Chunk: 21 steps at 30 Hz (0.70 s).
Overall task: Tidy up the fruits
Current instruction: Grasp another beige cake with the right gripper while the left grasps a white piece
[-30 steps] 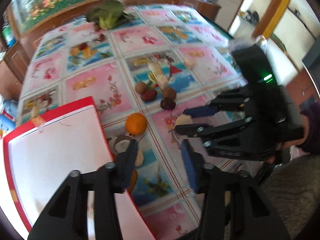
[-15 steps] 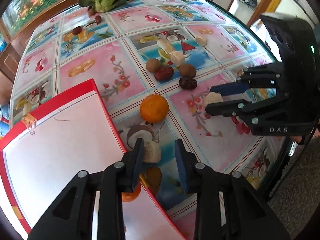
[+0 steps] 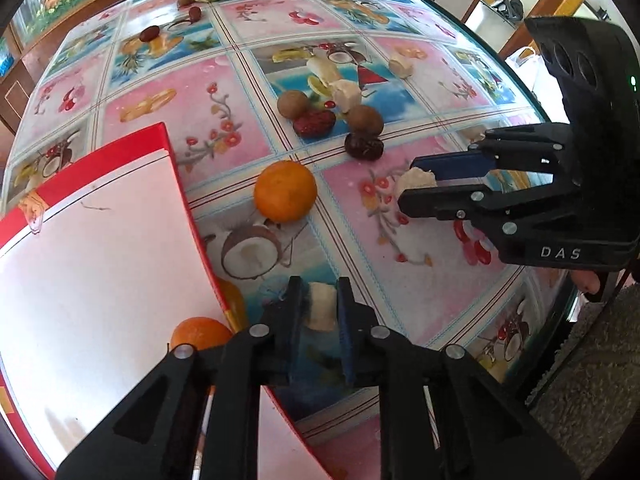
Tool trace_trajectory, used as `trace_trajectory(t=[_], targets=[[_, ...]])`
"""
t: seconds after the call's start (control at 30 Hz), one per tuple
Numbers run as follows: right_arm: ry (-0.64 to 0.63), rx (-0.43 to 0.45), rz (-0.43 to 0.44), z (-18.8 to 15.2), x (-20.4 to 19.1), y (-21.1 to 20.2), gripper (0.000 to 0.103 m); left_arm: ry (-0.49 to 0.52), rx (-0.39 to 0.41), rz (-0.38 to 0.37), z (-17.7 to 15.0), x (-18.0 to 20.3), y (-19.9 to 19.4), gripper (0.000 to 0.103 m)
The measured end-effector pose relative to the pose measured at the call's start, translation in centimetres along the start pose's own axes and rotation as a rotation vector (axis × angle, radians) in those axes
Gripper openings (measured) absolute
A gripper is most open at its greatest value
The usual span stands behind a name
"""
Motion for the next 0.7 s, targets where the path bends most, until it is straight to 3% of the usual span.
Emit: trace_trajectory(t=[0.33, 0.53, 0.7], targets=[[0.017, -0.01, 0.008, -0.4, -0.7, -0.1, 0.029, -0.078, 0.009, 0.015, -0.6, 0.5, -0.2, 0.018], [-0.03, 0.031, -0.001, 0.7, -2.8, -0.6, 0.029, -0.117, 0.092, 0.018, -0.2, 1.1, -2.9, 0.018], [-0.113, 0.071, 0.014, 2.3, -6.6, -0.8, 0.029, -0.186, 0.165, 0.045, -1.1, -1.2, -6.4, 0.018]])
Point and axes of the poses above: each gripper's, at about its wrist camera, not at the fingertips, and y roughly the way its jaws point, x to its right, z to its top, the point moved 8 cm from there along y, roughly the way its jaws point, and after that the axes turned 4 degrees about z, right-handed, at the moved point
